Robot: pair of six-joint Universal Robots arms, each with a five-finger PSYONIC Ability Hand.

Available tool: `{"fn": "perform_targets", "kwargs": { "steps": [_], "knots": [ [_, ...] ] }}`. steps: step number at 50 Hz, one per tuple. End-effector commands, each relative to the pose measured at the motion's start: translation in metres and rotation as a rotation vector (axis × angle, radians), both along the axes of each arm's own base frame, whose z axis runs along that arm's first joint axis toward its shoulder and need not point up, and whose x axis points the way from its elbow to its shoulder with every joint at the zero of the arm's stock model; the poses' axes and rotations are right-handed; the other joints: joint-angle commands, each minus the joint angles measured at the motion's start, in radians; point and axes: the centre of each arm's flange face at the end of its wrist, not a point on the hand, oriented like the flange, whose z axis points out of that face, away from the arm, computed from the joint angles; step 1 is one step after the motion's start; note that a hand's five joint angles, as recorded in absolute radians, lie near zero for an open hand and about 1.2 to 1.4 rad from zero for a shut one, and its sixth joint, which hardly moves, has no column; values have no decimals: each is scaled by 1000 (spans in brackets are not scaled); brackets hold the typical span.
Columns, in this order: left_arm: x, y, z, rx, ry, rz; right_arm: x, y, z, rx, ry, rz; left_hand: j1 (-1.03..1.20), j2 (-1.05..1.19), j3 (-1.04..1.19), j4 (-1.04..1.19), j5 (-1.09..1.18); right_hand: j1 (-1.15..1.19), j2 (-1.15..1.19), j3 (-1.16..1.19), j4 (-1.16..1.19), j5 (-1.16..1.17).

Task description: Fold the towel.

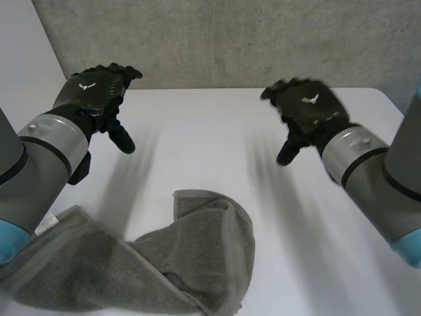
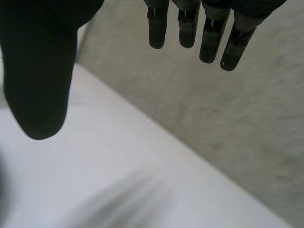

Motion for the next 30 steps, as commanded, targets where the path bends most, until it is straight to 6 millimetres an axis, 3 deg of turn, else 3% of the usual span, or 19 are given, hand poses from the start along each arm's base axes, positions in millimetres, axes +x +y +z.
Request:
{"fn": "perform_targets", "kwargs": {
  "steps": [1, 8, 10, 14, 21, 25, 30],
  "knots": [
    [3, -5, 4, -18, -14, 15, 24, 20, -29, 208, 11, 155, 9, 23, 20, 20, -22, -36, -47, -38, -58, -44],
    [11, -11, -7, 9, -64, 42, 47, 8, -54, 348, -87, 211, 42, 56, 52, 52, 11, -36, -47, -38, -58, -44],
    [22, -14, -20, 55, -83, 71, 54, 3, -58, 371, -111, 228, 103, 117, 113, 114, 72, -23, -34, -25, -45, -31],
    [32, -12, -33, 100, -100, 95, 82, 5, -78, 441, -150, 300, 100, 114, 111, 111, 69, 47, 36, 45, 25, 39],
    [52, 6, -49, 159, -120, 135, 104, -10, -106, 471, -167, 304, 45, 59, 55, 55, 14, 218, 206, 215, 195, 209],
    [62, 12, -56, 185, -125, 158, 121, -6, -126, 482, -153, 333, 21, 35, 32, 32, -10, 285, 274, 283, 263, 277],
    [70, 22, -59, 196, -115, 147, 127, -7, -139, 485, -144, 321, 18, 32, 29, 29, -13, 365, 353, 362, 342, 356]
  ]
}}
